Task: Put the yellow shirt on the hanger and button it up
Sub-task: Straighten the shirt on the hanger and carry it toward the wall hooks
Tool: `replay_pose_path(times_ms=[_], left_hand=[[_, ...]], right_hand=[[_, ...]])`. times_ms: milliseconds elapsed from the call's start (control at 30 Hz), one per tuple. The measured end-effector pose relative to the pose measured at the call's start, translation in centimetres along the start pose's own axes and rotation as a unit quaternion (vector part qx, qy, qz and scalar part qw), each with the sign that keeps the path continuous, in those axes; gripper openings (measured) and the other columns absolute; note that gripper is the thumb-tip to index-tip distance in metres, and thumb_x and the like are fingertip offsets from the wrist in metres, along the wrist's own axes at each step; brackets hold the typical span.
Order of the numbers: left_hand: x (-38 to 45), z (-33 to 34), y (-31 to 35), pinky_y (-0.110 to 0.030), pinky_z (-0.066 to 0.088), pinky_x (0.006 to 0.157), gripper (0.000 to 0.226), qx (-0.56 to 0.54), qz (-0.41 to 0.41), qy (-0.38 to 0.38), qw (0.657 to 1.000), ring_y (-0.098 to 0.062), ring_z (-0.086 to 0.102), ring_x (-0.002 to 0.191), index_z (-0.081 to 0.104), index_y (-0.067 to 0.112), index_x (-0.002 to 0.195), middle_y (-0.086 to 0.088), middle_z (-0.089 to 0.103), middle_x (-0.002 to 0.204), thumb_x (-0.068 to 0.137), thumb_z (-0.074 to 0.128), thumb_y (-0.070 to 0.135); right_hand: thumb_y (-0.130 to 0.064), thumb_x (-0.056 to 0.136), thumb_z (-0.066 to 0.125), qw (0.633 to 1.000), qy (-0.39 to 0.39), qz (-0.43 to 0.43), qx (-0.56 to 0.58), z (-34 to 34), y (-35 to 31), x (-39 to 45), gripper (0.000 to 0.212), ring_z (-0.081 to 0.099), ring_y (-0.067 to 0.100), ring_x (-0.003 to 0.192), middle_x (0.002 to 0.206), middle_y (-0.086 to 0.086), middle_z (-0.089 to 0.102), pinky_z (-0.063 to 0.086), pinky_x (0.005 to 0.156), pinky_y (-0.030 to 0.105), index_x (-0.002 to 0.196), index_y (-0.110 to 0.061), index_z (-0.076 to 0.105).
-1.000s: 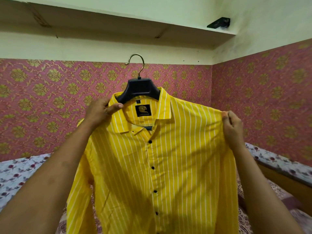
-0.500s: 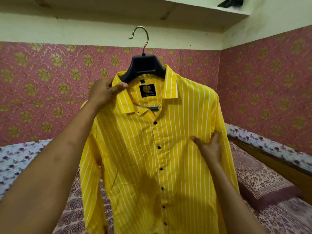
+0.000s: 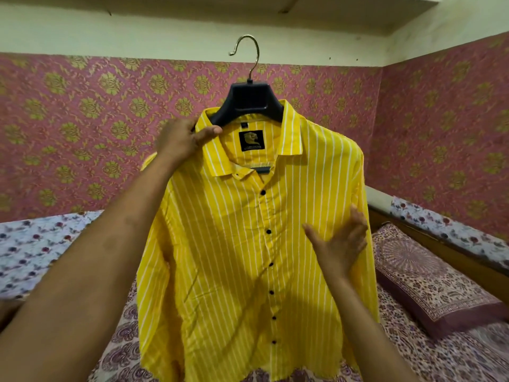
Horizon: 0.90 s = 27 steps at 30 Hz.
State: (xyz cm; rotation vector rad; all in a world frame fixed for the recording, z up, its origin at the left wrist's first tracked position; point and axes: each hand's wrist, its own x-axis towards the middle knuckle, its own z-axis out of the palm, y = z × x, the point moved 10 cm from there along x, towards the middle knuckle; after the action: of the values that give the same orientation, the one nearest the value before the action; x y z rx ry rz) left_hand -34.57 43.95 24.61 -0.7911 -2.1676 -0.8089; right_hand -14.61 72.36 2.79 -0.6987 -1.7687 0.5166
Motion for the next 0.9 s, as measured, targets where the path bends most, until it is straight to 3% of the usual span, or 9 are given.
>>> replay_pose_path(times_ms=[67,200,333,433,567,633,733,800,900], left_hand=[[0.0,0.0,0.5,-0.033,0.024,0.050,0.076,0.001,-0.008,0.000,1.000,-0.023,0.048,0.061,0.055,0.008,0.072,-0.002,0.042,0.055,0.064,0.040,0.082],[0.2,0.3,1.8,-0.033,0.025,0.053,0.062,-0.011,0.004,-0.011,1.000,-0.022,0.046,0.060,0.053,0.013,0.070,0.001,0.040,0.055,0.072,0.048,0.075],[0.5,-0.1,2.2,-0.032,0.023,0.053,0.060,-0.034,0.017,-0.012,0.999,-0.017,0.037,0.054,0.046,0.013,0.064,0.002,0.037,0.055,0.073,0.051,0.073],[0.4,-0.3,2.2,-0.031,0.021,0.053,0.061,-0.040,0.017,-0.015,0.999,-0.014,0.033,0.051,0.043,0.013,0.062,0.002,0.035,0.055,0.071,0.050,0.074],[-0.1,-0.6,2.6,-0.030,0.017,0.051,0.064,0.000,0.033,-0.012,0.999,-0.014,0.031,0.048,0.036,0.015,0.058,0.001,0.031,0.053,0.068,0.047,0.078],[-0.3,-0.2,2.3,-0.030,0.018,0.050,0.074,0.009,0.035,-0.022,0.999,-0.015,0.033,0.048,0.041,0.013,0.059,0.000,0.033,0.053,0.061,0.037,0.087],[0.0,0.4,1.2,-0.030,0.021,0.051,0.089,-0.001,0.032,-0.030,0.999,-0.017,0.037,0.050,0.052,0.007,0.066,-0.003,0.039,0.055,0.054,0.030,0.093],[0.1,0.7,0.6,-0.032,0.025,0.052,0.084,-0.007,0.023,-0.034,0.999,-0.018,0.039,0.052,0.050,0.010,0.064,-0.003,0.040,0.056,0.054,0.033,0.092],[-0.1,1.1,0.7,-0.032,0.025,0.053,0.077,-0.016,0.027,-0.051,0.998,-0.017,0.037,0.050,0.043,0.017,0.060,0.002,0.037,0.054,0.052,0.033,0.093]], right_hand=[[-0.070,0.068,0.053,0.990,0.063,-0.121,-0.013,-0.4,-4.5,-1.7,0.078,0.044,0.029,0.114,0.121,0.013,0.047,0.035,0.089,0.043,0.119,-0.011,0.044],[-0.074,0.070,0.052,0.986,-0.142,-0.078,-0.042,5.9,-7.2,-3.1,0.071,0.063,0.033,0.085,0.087,0.011,0.067,0.045,0.068,0.038,0.097,-0.008,0.055],[-0.054,0.088,0.049,0.969,-0.222,-0.037,-0.106,8.7,-6.9,-3.0,0.047,0.062,0.033,0.094,0.096,0.014,0.068,0.040,0.064,0.033,0.099,-0.008,0.057],[-0.039,0.095,0.042,0.955,-0.234,-0.111,-0.145,9.1,-8.8,-3.0,0.034,0.061,0.033,0.096,0.099,0.014,0.067,0.043,0.068,0.034,0.101,-0.009,0.058],[-0.047,0.094,0.043,0.919,-0.294,-0.190,-0.181,9.6,-11.3,-5.1,0.040,0.063,0.030,0.096,0.100,0.011,0.067,0.042,0.064,0.030,0.097,-0.013,0.063],[-0.057,0.087,0.048,0.935,-0.254,-0.193,-0.157,7.8,-12.0,-4.3,0.046,0.066,0.027,0.075,0.079,0.008,0.069,0.028,0.048,0.023,0.078,-0.015,0.064],[-0.048,0.082,0.055,0.961,-0.030,-0.272,-0.042,1.7,-14.4,-1.6,0.036,0.060,0.023,0.050,0.055,0.003,0.060,0.030,0.045,0.023,0.064,-0.017,0.059],[-0.033,0.086,0.053,0.935,0.091,-0.340,0.033,-2.1,-15.9,-0.4,0.019,0.058,0.026,0.068,0.073,0.007,0.062,0.039,0.058,0.033,0.084,-0.015,0.058],[-0.034,0.089,0.054,0.944,0.161,-0.277,0.073,-5.6,-15.6,3.7,0.032,0.052,0.026,0.100,0.106,0.014,0.061,0.038,0.083,0.039,0.111,-0.011,0.053]])
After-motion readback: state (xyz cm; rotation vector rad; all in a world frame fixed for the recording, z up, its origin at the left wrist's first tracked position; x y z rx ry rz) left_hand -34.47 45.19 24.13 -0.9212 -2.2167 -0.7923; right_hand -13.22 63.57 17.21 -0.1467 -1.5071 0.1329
